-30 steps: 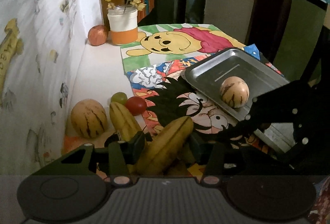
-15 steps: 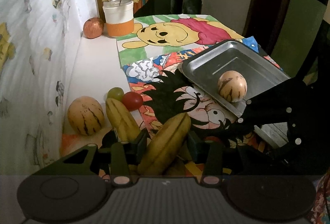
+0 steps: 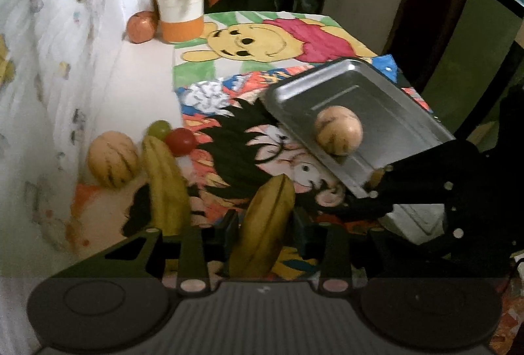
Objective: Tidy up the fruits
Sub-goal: 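Grasp a yellow banana with the left gripper while the right gripper grasps a red tomato, then carry the banana over the tray with the left tool while the right carries the tomato there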
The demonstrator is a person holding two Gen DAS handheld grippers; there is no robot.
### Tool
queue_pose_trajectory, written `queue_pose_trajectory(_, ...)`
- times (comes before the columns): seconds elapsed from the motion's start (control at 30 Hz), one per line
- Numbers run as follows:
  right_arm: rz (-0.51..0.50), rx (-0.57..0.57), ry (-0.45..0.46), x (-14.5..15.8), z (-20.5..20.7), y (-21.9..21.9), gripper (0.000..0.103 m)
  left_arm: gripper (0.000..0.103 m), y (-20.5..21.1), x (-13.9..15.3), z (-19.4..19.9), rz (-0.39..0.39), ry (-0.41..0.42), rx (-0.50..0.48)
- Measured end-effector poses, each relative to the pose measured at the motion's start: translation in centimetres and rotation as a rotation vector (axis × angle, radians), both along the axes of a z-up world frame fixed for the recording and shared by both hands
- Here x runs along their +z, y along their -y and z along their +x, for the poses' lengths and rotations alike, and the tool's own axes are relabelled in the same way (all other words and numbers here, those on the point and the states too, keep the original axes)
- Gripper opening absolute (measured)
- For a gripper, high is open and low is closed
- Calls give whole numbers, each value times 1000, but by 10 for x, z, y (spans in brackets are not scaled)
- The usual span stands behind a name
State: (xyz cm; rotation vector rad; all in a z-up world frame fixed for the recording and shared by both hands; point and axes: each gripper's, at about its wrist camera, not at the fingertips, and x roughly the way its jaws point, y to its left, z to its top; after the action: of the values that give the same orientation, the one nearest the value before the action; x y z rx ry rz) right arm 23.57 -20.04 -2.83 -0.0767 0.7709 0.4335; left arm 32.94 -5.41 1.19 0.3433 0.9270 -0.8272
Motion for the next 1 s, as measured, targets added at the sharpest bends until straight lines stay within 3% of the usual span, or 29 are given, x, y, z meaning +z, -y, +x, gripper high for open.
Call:
queue_pose_trajectory(0.23, 25, -27, -5, 5, -24, 14, 31, 37, 21, -5, -31, 46, 8, -44)
queue_pose_trajectory(0.67, 59, -64, 27, 20, -69, 31, 31, 36, 23, -7, -54, 32, -33, 34)
queue_pose_trajectory(0.87, 72, -109, 44, 26, -85, 47, 31, 35, 26, -14, -74, 12, -85, 109)
queue_pose_trajectory(1.0, 91, -141, 56, 28, -93, 59, 31, 35, 20, -15, -79, -58, -195, 193)
